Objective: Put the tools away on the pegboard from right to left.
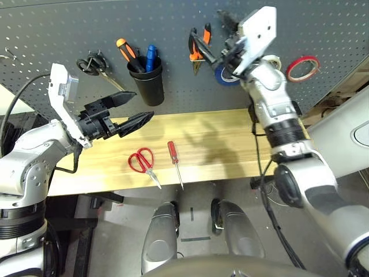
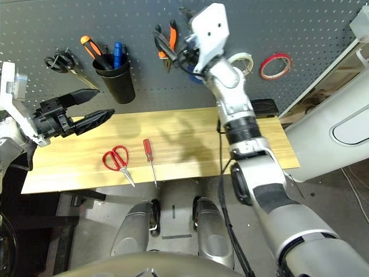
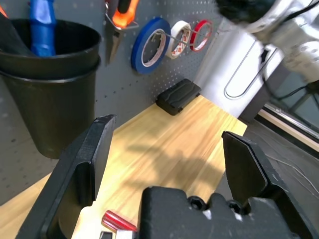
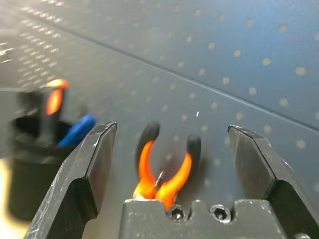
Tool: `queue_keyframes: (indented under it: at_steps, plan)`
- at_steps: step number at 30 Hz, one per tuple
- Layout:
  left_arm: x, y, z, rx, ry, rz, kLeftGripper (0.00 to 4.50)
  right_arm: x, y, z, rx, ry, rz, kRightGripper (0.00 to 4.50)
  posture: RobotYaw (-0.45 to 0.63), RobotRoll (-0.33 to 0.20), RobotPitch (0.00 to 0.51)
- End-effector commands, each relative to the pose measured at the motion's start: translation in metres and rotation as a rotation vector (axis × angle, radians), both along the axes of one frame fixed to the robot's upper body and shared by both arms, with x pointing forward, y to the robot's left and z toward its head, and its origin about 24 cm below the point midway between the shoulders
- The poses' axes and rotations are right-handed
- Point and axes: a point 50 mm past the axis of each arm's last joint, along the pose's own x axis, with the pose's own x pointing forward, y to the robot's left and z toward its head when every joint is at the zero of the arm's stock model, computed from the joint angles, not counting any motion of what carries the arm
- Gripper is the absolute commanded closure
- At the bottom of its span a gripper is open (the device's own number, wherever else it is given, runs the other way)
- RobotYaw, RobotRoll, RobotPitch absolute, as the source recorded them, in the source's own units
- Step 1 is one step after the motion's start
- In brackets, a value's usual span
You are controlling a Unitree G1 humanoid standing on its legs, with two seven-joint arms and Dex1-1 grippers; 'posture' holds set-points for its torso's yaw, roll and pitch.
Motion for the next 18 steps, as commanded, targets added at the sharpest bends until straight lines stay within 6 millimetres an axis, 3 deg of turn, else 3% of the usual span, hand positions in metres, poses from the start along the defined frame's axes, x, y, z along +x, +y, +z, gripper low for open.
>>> queue_keyframes:
  at_steps: [1, 8, 18]
  plan:
    - [0.002, -0.003, -0.01, 0.014, 0.033, -0.013, 0.0, -0.018, -0.011, -0.003, -0.048, 0.084, 0.096, 0.03, -0.01, 0.0, 0.109]
    - [0.008, -0.013, -0.036, 0.073, 0.148, 0.026, 0.0, -0.047, -0.036, -0.043, -0.228, 0.311, 0.196, 0.03, -0.04, 0.0, 0.087]
    - [0.023, -0.047, -0.091, 0.179, 0.306, 0.097, 0.0, -0.054, -0.058, -0.093, -0.385, 0.443, 0.141, 0.03, -0.05, 0.0, 0.087]
